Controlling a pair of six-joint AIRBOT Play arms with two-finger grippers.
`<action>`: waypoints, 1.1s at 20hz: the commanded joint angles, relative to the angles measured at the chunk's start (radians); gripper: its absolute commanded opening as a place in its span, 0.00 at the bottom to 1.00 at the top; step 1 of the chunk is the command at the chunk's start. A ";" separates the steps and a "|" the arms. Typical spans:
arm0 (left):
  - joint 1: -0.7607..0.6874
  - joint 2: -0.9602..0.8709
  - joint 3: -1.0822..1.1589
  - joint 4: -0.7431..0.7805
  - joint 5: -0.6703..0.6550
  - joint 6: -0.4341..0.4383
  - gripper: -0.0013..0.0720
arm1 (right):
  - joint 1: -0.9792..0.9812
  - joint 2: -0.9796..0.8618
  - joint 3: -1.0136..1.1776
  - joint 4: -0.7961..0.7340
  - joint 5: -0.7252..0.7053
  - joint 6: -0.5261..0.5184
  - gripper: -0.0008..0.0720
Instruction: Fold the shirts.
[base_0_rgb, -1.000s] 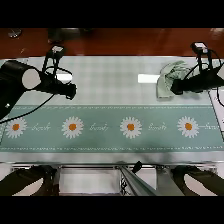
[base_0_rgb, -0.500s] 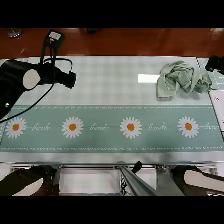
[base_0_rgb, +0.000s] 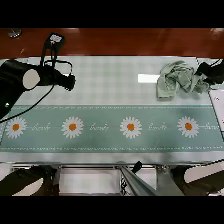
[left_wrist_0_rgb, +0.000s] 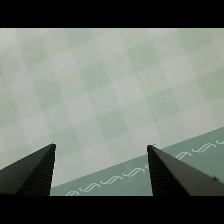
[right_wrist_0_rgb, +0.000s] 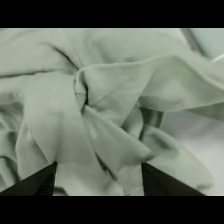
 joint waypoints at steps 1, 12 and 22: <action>-0.001 0.000 0.000 -0.029 -0.004 -0.001 0.99 | 0.021 -0.092 0.009 0.058 0.008 -0.017 0.86; -0.001 0.011 0.056 -0.039 -0.031 -0.001 0.99 | 0.164 0.131 0.071 0.085 -0.061 -0.182 0.05; -0.001 0.101 0.637 -0.039 -0.338 0.000 0.99 | 0.383 0.861 0.148 0.235 -0.042 -0.164 0.05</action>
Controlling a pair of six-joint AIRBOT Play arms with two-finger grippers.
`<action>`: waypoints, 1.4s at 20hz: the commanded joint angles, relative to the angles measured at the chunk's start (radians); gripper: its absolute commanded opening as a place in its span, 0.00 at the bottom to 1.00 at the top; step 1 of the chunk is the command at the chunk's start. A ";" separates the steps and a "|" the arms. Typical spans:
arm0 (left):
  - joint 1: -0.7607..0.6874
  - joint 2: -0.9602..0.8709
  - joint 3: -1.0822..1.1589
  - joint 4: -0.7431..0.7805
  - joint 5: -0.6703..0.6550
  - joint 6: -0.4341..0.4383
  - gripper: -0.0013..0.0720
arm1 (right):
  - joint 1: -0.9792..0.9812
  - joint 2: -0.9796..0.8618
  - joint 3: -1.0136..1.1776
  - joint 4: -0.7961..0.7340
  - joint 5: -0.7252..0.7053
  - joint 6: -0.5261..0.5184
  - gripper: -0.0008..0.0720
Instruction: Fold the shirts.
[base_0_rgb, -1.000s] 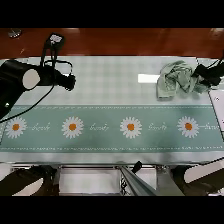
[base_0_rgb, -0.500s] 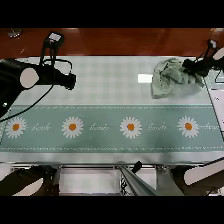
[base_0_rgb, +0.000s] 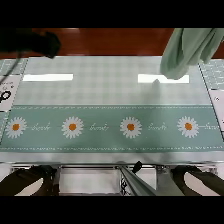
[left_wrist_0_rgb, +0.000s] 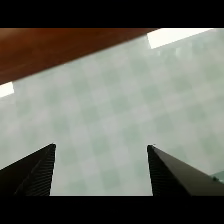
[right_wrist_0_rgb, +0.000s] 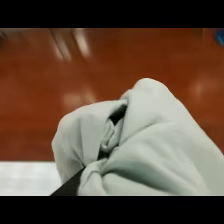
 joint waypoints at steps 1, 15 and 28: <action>0.000 0.068 0.194 0.000 -0.125 0.000 0.99 | 0.091 0.234 0.007 0.057 0.013 0.039 0.05; 0.000 0.253 0.125 0.000 -0.356 -0.002 0.99 | 0.634 0.108 -0.396 -0.054 0.219 0.182 0.05; 0.000 0.252 -0.424 -0.061 -0.225 -0.081 0.99 | 0.709 -0.239 -0.673 -0.015 -0.109 0.206 0.70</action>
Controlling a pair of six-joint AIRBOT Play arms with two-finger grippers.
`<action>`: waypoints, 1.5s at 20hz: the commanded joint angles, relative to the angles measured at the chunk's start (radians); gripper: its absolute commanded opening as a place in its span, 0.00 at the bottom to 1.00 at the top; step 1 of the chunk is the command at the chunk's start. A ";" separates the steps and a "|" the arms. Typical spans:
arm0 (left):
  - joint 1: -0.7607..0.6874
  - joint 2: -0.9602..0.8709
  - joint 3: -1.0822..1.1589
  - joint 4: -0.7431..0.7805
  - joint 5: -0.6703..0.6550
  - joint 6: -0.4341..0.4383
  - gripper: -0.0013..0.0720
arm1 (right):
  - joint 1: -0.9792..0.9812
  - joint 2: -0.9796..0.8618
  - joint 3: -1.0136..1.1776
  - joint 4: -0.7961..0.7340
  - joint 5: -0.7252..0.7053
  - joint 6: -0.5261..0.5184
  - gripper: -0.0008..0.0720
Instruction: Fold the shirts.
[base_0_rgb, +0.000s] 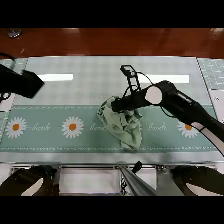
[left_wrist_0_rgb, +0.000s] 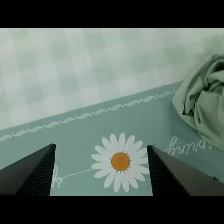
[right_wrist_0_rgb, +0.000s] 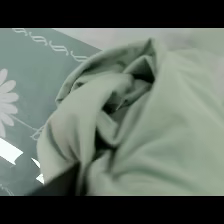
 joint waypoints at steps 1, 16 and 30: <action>0.000 -0.001 -0.196 -0.058 0.081 -0.019 0.99 | -0.028 -0.017 -0.002 0.009 0.027 -0.023 0.70; 0.002 -0.357 -0.543 -0.750 0.534 0.257 0.83 | -0.589 0.264 -0.009 -0.204 0.517 -0.156 0.70; 0.002 -0.652 -0.497 -1.041 0.684 0.457 0.39 | -0.589 0.264 -0.011 -0.159 0.518 -0.148 0.69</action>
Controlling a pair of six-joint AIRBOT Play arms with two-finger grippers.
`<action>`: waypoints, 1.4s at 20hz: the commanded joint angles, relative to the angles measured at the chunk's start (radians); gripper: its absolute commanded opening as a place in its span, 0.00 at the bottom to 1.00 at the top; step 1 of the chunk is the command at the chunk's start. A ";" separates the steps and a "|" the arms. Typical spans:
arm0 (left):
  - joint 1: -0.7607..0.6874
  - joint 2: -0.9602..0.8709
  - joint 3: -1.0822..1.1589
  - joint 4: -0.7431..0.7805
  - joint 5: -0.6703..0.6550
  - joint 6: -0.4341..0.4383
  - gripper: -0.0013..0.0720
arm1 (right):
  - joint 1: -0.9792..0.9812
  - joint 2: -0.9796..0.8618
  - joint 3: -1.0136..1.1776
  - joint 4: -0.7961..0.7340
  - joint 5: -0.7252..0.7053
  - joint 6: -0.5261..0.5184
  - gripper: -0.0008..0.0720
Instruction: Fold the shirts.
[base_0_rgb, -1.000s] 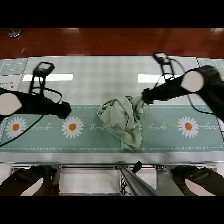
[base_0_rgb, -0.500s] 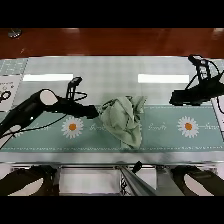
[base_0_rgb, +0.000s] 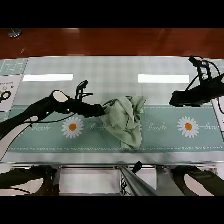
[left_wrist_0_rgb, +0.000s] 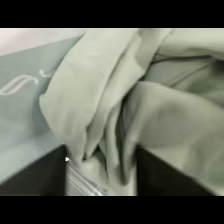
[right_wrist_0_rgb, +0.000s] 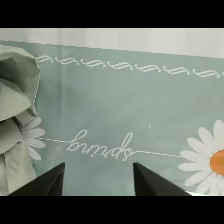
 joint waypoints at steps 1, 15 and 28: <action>0.001 -0.050 0.030 -0.023 0.050 0.013 0.24 | 0.000 0.001 0.000 0.018 0.003 0.009 0.69; 0.038 -0.046 0.063 0.011 -0.095 0.049 0.04 | 0.093 0.002 -0.500 0.504 -0.205 -0.102 0.77; 0.037 -0.018 0.063 0.011 -0.113 0.091 0.05 | 0.484 -0.133 -0.576 0.470 -0.593 0.121 0.60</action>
